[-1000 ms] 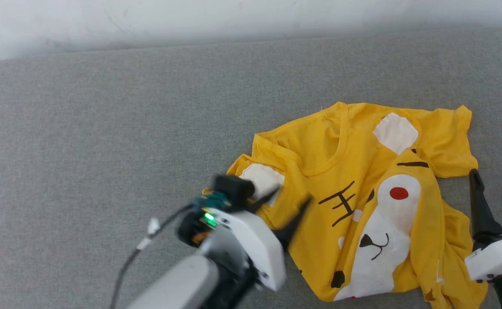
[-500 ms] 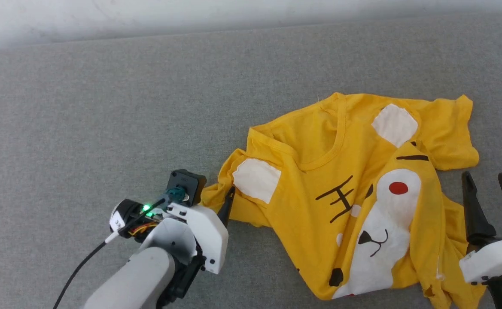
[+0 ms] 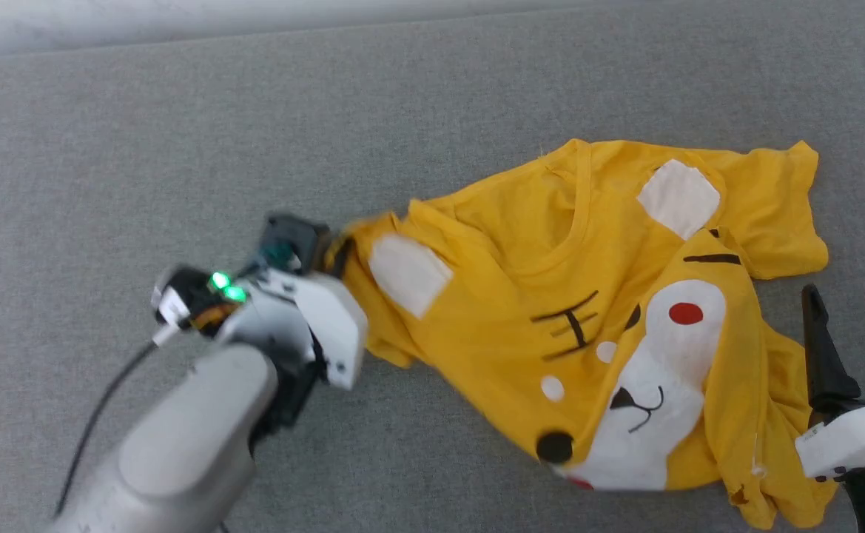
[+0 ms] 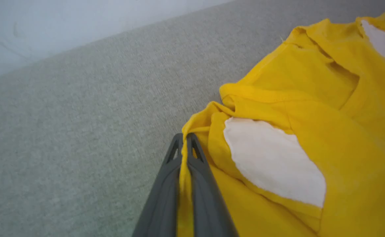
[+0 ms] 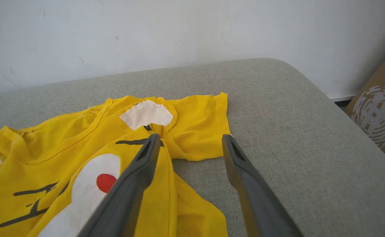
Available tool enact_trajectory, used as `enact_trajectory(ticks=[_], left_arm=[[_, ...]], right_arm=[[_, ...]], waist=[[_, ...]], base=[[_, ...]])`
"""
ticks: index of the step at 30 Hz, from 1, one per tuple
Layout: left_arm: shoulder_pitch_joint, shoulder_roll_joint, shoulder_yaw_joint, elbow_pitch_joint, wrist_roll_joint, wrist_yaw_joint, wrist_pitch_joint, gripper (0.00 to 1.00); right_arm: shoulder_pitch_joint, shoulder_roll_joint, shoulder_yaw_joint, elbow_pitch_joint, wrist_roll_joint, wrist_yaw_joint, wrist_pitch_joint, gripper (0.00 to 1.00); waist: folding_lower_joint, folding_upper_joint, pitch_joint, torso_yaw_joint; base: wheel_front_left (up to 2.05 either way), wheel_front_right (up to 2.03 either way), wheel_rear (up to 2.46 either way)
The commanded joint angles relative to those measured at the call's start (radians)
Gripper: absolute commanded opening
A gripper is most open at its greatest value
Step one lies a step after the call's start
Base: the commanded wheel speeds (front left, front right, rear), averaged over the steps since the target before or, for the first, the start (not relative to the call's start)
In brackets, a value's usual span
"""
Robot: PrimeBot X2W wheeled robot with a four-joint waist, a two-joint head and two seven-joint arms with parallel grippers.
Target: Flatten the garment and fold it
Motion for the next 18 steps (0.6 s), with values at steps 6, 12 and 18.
enact_trajectory(ticks=[6, 12, 18], left_arm=[[-0.147, 0.021, 0.081, 0.011, 0.044, 0.056, -0.060, 0.12], [-0.160, -0.002, 0.114, 0.130, 0.017, 0.072, -0.097, 1.00], [-0.112, -0.068, 0.170, 0.140, -0.049, 0.070, -0.237, 1.00]], right_arm=[[-0.028, 0.003, 0.007, 0.000, 0.002, -0.001, -0.012, 1.00], [-0.044, 0.003, 0.017, 0.013, 0.005, -0.001, -0.020, 1.00], [-0.038, 0.003, 0.011, 0.026, 0.004, -0.001, -0.025, 1.00]], waist=[[-0.0001, 0.0000, 0.035, -0.015], [-0.0001, 0.0000, 0.056, -0.041], [-0.0001, 0.0000, 0.044, -0.042]], base=[[0.00, 0.00, 0.00], [0.00, 0.00, 0.00], [0.00, 0.00, 0.00]])
